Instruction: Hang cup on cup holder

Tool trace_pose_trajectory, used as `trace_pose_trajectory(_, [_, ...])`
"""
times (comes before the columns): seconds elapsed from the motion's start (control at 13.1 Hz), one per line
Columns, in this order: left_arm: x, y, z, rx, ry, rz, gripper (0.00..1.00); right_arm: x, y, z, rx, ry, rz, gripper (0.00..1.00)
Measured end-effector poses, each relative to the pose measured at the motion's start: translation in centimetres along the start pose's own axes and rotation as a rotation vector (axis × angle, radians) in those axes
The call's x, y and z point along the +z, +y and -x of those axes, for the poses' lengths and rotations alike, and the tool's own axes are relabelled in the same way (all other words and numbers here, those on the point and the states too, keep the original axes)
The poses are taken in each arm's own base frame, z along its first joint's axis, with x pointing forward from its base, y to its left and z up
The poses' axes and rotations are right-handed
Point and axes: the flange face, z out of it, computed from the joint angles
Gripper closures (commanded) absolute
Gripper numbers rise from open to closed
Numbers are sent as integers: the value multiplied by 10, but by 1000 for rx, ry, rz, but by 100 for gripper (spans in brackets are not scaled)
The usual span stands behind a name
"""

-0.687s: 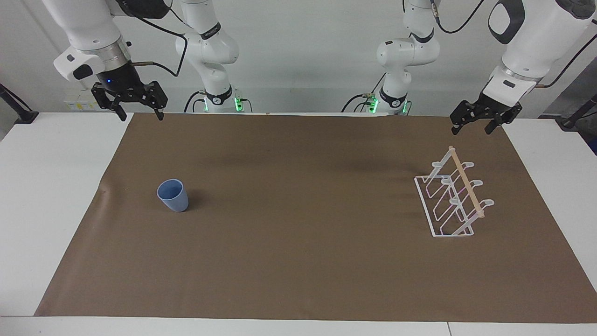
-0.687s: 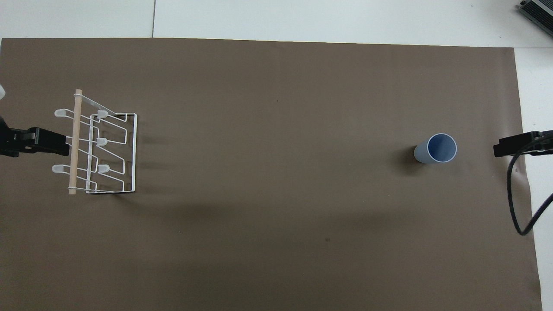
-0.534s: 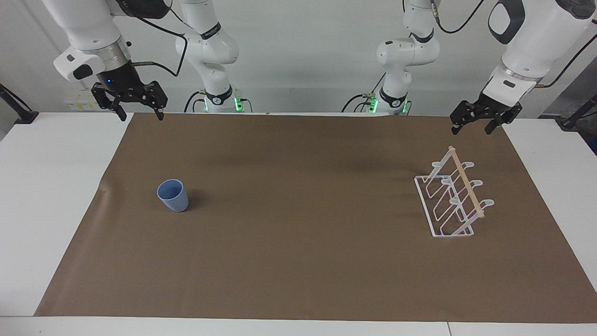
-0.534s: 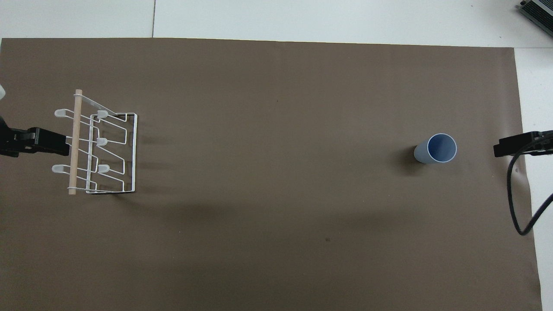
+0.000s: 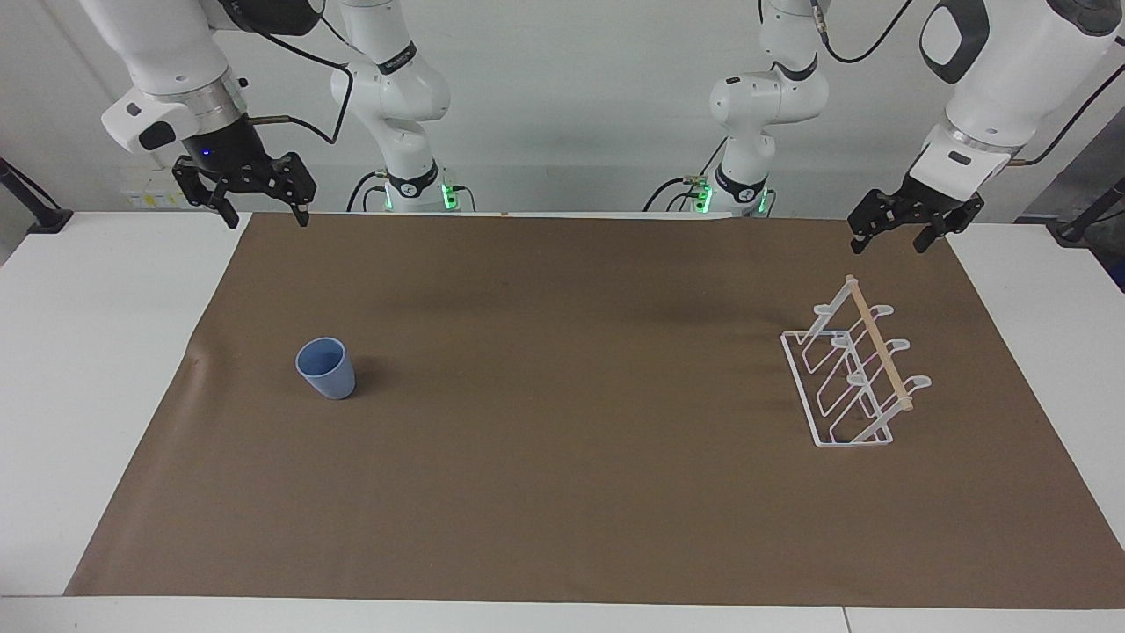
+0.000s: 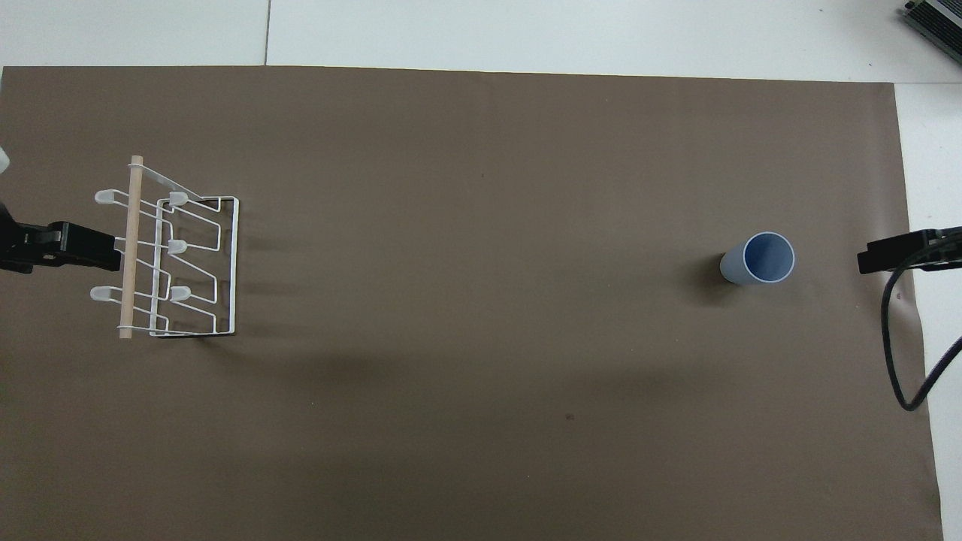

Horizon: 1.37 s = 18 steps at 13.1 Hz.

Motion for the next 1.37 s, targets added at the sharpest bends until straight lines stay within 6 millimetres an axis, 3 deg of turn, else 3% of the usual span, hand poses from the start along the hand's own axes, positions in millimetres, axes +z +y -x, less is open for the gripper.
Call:
trace_pose_trajectory(0.31, [0,0,0,0,0,0,0,0,-3,0,-9,-1,0,0])
trace_pose_trajectory(0.53, [0,0,0,0,0,0,0,4,-19,-5,-42,30,2,0])
trace_pose_trajectory(0.84, [0,0,0,0,0,0,0,44,-40,-8,-80,87,9,0])
trace_pose_trajectory(1.37, [0,0,0,0,0,0,0,112,-41,-7,-82,98,11,0])
